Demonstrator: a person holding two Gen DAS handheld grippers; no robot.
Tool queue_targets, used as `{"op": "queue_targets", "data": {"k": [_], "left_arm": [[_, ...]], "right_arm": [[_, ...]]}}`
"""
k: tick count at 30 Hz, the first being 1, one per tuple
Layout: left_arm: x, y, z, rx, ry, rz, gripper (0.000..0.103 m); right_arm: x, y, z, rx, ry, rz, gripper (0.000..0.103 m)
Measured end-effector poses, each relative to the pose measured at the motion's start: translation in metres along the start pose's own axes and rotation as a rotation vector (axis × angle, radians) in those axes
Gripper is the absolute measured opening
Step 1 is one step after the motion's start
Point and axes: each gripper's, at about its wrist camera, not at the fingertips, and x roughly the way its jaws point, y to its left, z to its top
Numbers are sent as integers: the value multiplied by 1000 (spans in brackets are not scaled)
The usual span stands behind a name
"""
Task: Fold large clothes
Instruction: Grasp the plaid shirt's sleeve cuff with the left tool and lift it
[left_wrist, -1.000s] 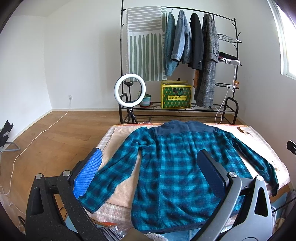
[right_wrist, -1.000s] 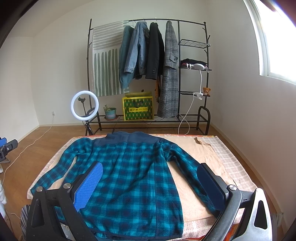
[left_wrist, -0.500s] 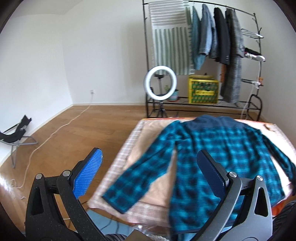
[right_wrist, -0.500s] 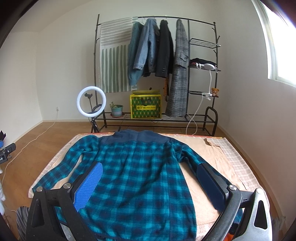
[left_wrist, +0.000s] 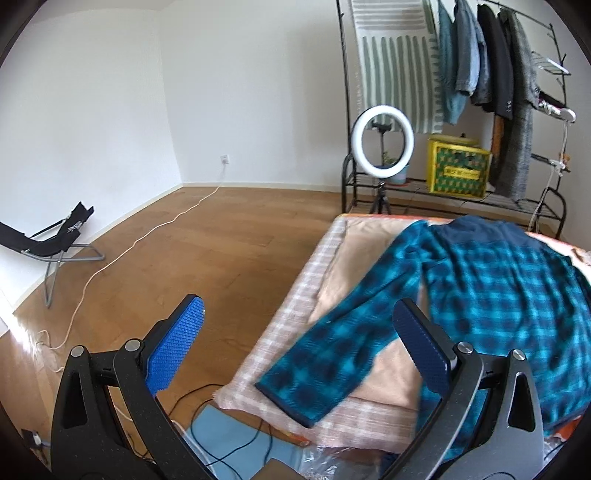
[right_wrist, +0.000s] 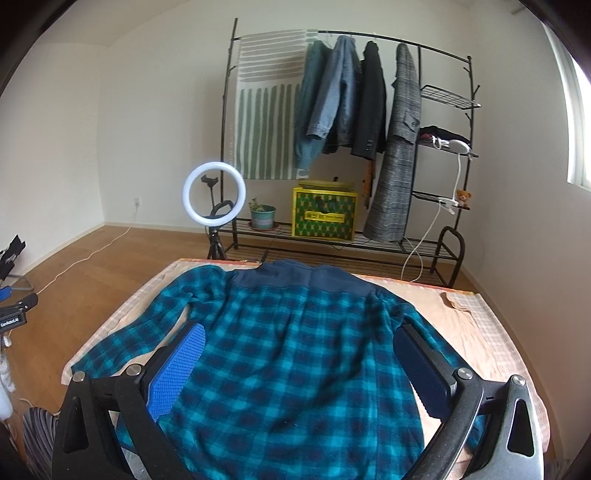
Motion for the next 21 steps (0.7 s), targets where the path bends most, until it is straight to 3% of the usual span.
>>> {"op": "queue_targets", "data": {"k": [10,15,21], "left_arm": [[78,28,-29,16,144,65,103],[120,50,-41,-57,274,-29,103],[165,77,-59,-196,426,-129,92]], "right_arm": [[35,15,-7,-29,40,13,103],[50,18,-18,-25,18,82,103],[74,24,-25,-21,60,154,103]]}}
